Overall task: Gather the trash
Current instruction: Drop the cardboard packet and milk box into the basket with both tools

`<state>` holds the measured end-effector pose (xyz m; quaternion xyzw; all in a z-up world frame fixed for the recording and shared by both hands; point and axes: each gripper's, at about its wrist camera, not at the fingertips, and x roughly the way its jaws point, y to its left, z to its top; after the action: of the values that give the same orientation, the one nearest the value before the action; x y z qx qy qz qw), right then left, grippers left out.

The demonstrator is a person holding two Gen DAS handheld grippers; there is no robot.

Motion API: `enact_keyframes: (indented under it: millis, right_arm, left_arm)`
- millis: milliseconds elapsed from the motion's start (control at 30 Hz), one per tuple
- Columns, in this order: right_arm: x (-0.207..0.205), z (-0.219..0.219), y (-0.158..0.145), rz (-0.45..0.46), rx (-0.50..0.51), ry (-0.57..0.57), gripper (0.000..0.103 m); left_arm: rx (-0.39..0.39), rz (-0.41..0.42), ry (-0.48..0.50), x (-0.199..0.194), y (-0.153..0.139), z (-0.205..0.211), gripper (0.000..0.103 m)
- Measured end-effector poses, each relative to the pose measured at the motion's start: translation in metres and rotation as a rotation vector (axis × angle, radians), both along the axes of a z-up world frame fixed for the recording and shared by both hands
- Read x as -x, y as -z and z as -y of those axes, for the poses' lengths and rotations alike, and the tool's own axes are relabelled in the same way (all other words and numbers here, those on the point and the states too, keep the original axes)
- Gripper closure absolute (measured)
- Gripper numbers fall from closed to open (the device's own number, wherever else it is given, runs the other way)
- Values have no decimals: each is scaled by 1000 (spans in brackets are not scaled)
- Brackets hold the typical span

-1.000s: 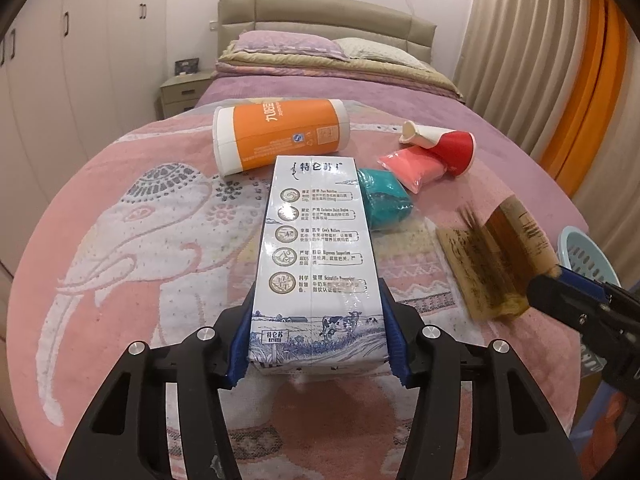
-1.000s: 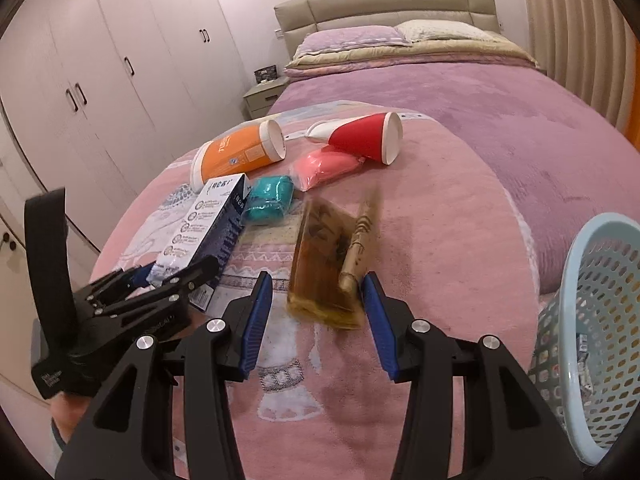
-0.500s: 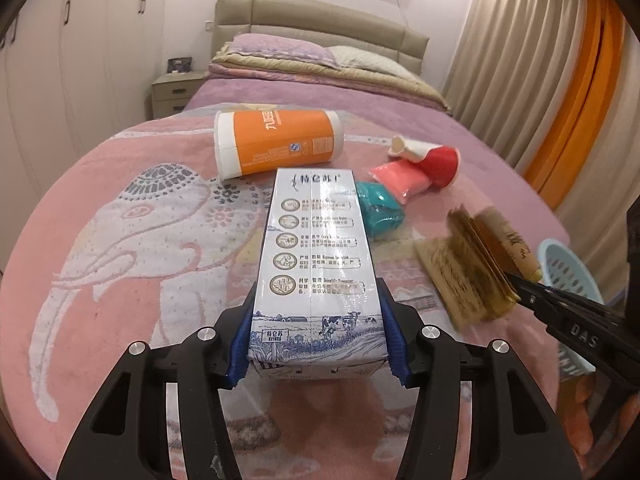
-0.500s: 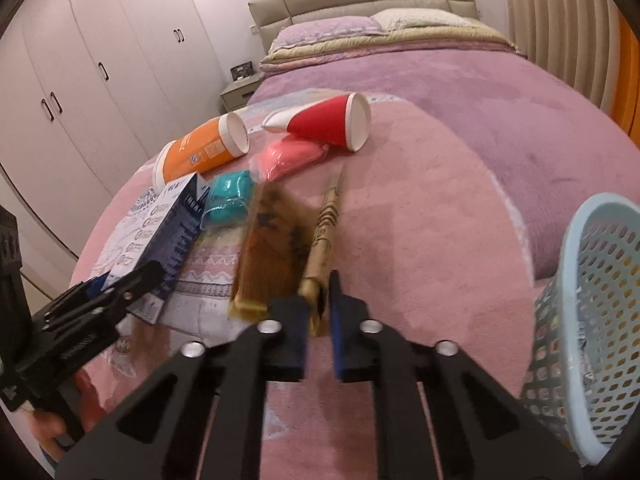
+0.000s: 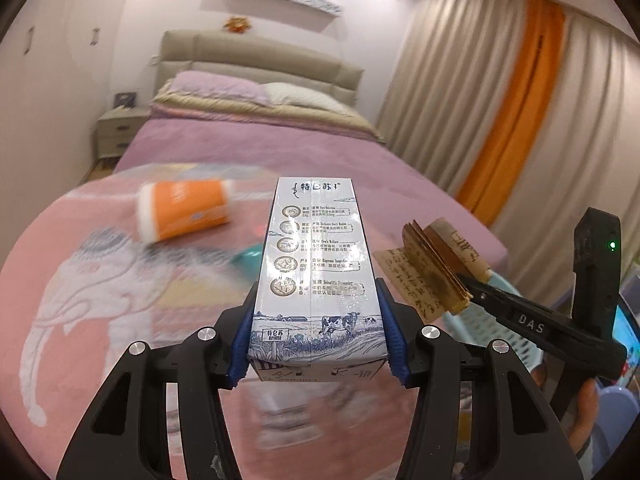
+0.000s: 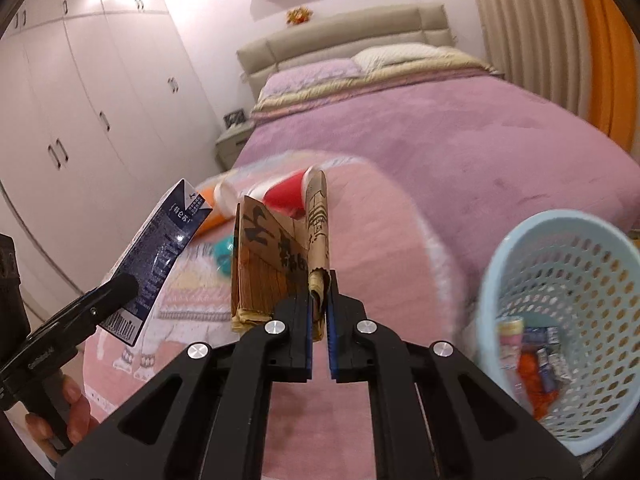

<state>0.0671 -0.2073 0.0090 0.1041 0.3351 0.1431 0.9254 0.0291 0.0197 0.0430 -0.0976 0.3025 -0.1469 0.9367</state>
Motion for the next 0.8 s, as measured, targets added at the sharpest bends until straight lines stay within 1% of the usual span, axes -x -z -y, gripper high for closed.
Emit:
enact_keyframes:
  millis: [200,367,467,533,667,733,800]
  right_arm:
    - [18,57,-20,56,-26,117,99]
    - [28,111,-24,71,-30,254,99]
    - [31,141,-20,53,-38,332,99]
    - [33,156,-17,40,-32,379,99]
    - [31,186,-4,-19,-24,467,99]
    - [31,195,1,-39,-14,495,99]
    - [29,204,10,-75,-1,526,99]
  left_arm:
    - [-16,21,117,-11,-12,58,51]
    - [-34,15,218,-25,-14,110,51]
    - [-40,-14,283,-38,-9,145,51]
    - [-48,-26,309,-43,-7,160,51]
    - [-62,-63,367,-59,5,197,51]
    - [-66,-78,387,-63,11,210,51]
    - [-66,-110,418,-68,20,223,50]
